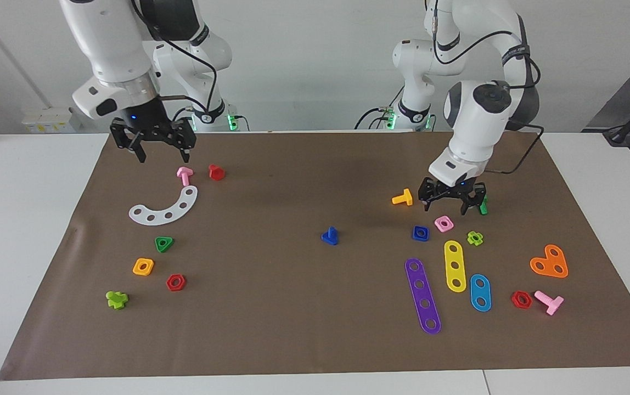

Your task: Unscrew and place screws in storage area

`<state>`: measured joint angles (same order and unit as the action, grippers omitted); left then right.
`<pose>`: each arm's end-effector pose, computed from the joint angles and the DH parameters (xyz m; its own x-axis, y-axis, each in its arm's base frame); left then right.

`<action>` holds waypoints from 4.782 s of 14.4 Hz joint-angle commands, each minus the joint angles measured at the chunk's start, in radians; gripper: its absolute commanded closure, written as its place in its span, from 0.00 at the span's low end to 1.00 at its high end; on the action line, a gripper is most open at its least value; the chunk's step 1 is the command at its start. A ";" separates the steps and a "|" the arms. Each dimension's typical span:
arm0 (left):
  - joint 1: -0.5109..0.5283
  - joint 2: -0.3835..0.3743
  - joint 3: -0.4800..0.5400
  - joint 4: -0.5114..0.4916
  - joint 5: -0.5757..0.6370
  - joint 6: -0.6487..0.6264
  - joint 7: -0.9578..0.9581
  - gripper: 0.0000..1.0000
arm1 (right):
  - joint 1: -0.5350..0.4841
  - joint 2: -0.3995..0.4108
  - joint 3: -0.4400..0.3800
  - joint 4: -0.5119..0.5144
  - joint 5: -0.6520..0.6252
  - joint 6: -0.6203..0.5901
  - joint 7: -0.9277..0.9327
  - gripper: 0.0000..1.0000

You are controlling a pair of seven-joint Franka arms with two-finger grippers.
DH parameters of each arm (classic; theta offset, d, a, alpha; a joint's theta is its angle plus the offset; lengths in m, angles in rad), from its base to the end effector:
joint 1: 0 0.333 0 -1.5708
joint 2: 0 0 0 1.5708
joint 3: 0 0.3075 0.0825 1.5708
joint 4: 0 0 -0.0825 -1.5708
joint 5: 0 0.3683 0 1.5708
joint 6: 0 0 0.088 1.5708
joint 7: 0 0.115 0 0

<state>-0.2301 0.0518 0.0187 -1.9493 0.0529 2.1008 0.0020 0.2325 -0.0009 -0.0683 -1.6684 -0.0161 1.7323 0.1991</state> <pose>0.5545 -0.1162 0.4516 0.9665 -0.2369 0.0988 -0.2330 -0.9712 -0.0492 0.5449 0.0886 0.5781 0.9972 -0.0327 0.0666 -0.0329 -0.9995 0.0028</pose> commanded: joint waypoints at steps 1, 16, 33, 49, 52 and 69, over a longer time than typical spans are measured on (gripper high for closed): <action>0.066 -0.001 -0.005 0.113 0.007 -0.132 0.035 0.00 | 0.117 0.050 -0.001 -0.048 0.015 0.113 0.156 0.00; 0.186 -0.072 0.003 0.434 -0.099 -0.576 0.070 0.00 | 0.444 0.581 0.001 0.142 -0.070 0.487 0.602 0.05; 0.190 -0.115 0.001 0.374 -0.090 -0.604 0.059 0.00 | 0.447 0.590 0.019 0.112 -0.068 0.581 0.597 0.38; 0.190 -0.115 0.001 0.374 -0.090 -0.604 0.059 0.00 | 0.458 0.521 0.012 0.139 -0.076 0.463 0.589 1.00; 0.190 -0.115 0.001 0.374 -0.090 -0.604 0.059 0.00 | 0.403 0.420 0.012 0.128 -0.065 0.391 0.554 1.00; 0.190 -0.115 0.001 0.374 -0.090 -0.604 0.059 0.00 | -0.073 0.145 0.016 -0.508 0.051 0.858 -0.087 1.00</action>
<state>-0.0480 -0.0378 0.0226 -1.5495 -0.0292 1.5002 0.0619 0.2006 0.2200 -0.0704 -2.0678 0.0123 2.5428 0.1681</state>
